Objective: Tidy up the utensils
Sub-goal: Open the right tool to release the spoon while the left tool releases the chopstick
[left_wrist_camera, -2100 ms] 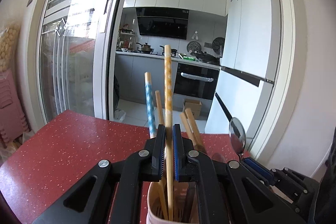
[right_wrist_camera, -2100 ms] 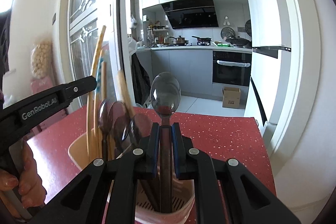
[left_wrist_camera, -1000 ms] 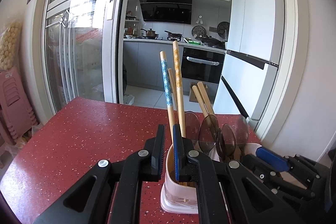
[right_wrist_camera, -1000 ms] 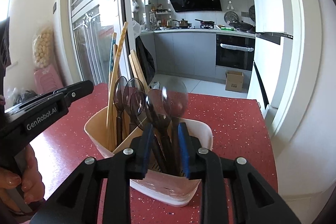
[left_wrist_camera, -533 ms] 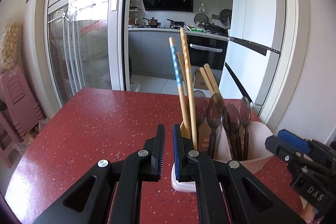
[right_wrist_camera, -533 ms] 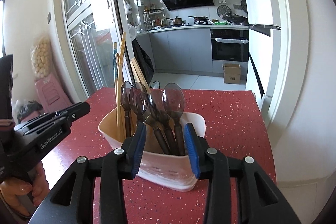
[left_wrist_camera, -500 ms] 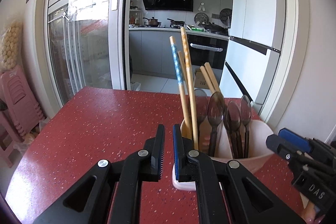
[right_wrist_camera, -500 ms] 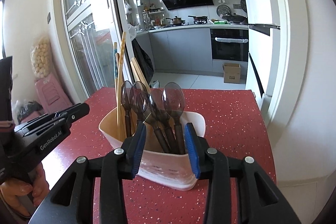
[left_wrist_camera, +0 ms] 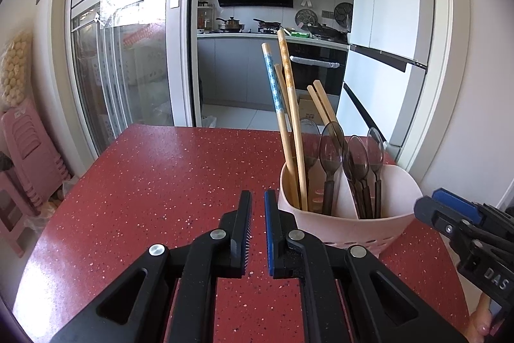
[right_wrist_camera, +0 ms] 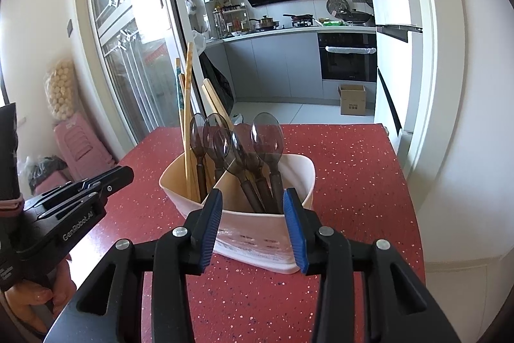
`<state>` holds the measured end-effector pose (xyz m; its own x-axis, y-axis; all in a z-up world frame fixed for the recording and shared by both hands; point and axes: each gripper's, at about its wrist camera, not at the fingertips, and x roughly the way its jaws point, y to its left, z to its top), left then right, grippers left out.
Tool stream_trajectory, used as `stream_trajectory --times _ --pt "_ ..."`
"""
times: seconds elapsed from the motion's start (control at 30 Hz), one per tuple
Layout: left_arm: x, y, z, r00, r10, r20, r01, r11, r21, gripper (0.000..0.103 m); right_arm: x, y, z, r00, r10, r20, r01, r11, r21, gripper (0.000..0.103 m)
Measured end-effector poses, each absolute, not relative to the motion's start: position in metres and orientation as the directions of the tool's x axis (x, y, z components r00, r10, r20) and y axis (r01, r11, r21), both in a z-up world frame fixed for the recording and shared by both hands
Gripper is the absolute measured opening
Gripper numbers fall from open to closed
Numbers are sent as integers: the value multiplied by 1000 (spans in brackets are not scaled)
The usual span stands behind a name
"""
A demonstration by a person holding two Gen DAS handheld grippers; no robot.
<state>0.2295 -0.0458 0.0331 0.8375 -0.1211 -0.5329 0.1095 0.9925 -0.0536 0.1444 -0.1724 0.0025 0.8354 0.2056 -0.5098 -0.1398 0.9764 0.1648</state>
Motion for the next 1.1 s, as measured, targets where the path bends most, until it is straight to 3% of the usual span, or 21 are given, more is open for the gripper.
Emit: stream_trajectory --times 0.03,0.07,0.1,0.13,0.33,0.77,0.87,0.97,1.03,1.1 --pt "233 -45 35 837 -126 -532 113 992 -58 37 143 -173 3 833 213 -510 -142 974 176 44" --pt "235 -45 37 838 -130 -530 114 991 -64 51 141 -174 3 831 219 -511 -142 972 185 44" --pt "238 -43 40 838 -135 -528 112 991 -74 98 141 -175 3 830 222 -511 -143 971 190 44" --pt "243 -41 45 842 -130 -524 97 991 -89 103 139 -176 3 829 226 -511 -143 970 196 45" --pt "274 -47 70 865 -117 -489 92 993 -74 103 131 -184 4 829 240 -505 -144 964 221 45" --pt "369 -66 106 846 -147 -513 129 989 -71 103 115 -215 -4 830 234 -507 -100 955 278 45" --pt "387 -71 107 827 -152 -541 135 988 -72 91 115 -221 -6 828 234 -509 -89 952 294 45" --pt "392 -75 105 818 -163 -552 145 987 -76 54 115 -224 -11 825 232 -515 -83 952 296 45" --pt "389 -76 106 826 -180 -534 158 984 -88 37 115 -225 -13 822 232 -520 -77 950 301 45" --pt "377 -76 109 848 -186 -496 166 982 -84 37 117 -225 -15 819 234 -523 -73 948 310 45"
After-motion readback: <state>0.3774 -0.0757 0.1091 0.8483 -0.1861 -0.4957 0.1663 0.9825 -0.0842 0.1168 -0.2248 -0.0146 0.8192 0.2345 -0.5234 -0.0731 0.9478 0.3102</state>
